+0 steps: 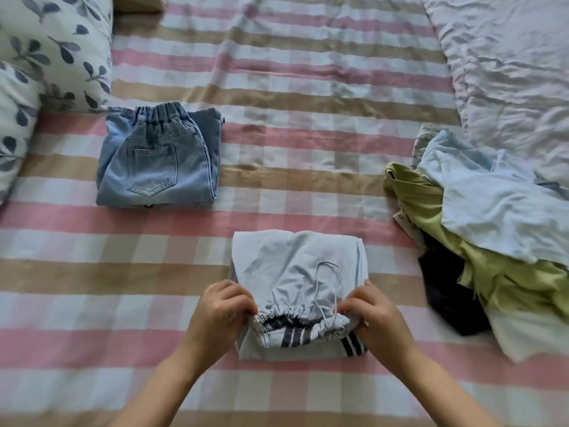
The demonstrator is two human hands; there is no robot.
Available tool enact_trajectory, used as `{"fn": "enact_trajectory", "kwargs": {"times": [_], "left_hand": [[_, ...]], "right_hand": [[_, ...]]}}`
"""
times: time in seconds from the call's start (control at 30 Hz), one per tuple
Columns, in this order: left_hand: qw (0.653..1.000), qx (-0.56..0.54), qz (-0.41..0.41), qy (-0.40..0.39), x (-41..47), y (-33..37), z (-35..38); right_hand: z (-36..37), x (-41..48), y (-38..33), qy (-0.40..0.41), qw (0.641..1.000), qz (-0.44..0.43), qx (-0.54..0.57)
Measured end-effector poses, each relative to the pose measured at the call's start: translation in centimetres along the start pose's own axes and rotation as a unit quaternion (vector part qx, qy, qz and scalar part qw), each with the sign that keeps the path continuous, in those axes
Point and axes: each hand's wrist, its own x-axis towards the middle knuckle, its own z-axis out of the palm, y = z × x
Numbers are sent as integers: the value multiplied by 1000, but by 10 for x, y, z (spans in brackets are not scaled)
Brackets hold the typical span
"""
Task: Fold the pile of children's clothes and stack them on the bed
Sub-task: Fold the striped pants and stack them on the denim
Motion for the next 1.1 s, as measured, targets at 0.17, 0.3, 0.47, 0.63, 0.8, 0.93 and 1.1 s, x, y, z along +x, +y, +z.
{"fn": "enact_trajectory", "kwargs": {"times": [0.17,0.3,0.47,0.63,0.8,0.93,1.1], "left_hand": [[987,88,36,-129,-31,0,19],[978,131,36,-158,-41,4,28],[988,115,-9,-104,-33,35,48],[977,147,-12,-152,-23,53,76],[988,130,55,-55,-35,49,90],[983,159,64,-64,-39,47,92],[994,110,-27,-9,-29,47,96]], "right_hand": [[33,-44,2,-51,992,12,-114],[46,-63,-6,-102,985,74,-117],[49,-42,-11,47,948,309,55],[56,-1,6,93,836,520,148],[60,1,17,103,811,544,188],[57,-15,22,108,809,542,197],[59,-13,26,94,824,531,174]]}}
